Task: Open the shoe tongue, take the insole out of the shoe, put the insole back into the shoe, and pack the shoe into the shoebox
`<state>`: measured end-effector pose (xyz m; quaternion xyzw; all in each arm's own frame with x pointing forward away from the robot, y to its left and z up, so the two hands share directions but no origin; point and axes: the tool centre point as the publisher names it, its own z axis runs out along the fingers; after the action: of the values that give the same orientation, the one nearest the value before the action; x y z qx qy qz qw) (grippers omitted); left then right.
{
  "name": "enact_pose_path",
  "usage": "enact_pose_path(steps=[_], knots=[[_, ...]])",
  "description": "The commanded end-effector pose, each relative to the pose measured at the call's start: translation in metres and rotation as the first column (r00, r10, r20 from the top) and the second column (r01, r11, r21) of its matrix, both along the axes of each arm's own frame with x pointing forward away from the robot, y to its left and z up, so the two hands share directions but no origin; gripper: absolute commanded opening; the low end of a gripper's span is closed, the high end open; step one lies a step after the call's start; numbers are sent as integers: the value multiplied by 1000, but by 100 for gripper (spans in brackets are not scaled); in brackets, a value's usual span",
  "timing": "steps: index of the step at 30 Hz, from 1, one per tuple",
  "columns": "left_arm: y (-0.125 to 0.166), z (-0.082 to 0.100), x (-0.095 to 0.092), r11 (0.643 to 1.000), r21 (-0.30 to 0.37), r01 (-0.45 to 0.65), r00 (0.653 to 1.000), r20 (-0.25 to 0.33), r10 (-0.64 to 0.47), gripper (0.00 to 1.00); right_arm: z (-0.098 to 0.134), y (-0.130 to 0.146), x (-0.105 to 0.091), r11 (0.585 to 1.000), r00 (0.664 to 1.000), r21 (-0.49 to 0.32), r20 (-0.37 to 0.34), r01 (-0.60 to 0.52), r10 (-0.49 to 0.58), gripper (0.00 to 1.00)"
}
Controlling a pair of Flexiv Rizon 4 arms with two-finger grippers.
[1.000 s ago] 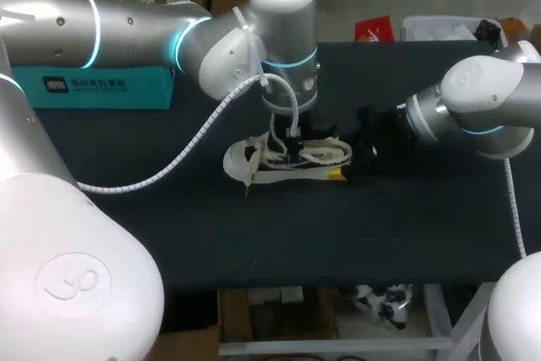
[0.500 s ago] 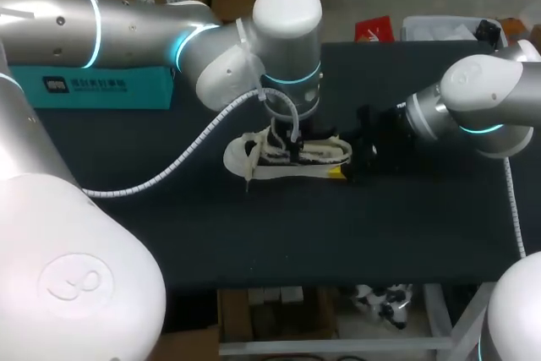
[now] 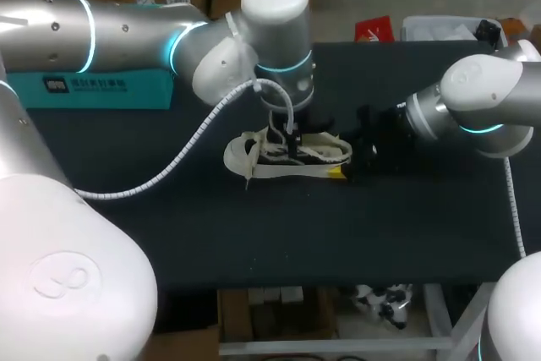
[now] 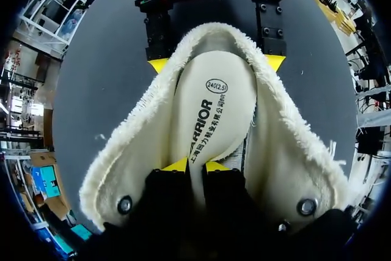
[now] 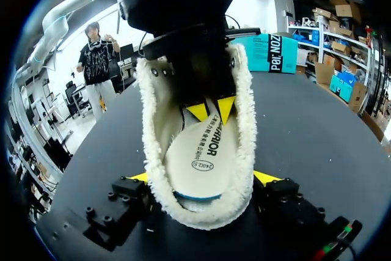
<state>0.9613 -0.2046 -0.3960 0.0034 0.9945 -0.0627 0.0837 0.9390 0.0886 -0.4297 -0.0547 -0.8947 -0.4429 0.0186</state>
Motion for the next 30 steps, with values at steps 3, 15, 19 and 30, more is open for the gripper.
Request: enact_pose_path(steps=[3,15,19,30], knots=[[-3,-3,13,996,-84,35,997,-67,-41,0,-8,2,-2,1000,1000,1,1,-4,4,0],[-6,49,-13,980,-193,53,984,-158,-84,0,-8,2,-2,1000,1000,1,1,-4,4,0],[-8,57,-21,975,-214,63,979,-176,-102,0,-8,2,-2,1000,1000,1,1,-4,4,0],[-18,69,-33,970,-235,67,972,-206,-117,0,-8,2,-2,1000,1000,1,1,-4,4,0]])
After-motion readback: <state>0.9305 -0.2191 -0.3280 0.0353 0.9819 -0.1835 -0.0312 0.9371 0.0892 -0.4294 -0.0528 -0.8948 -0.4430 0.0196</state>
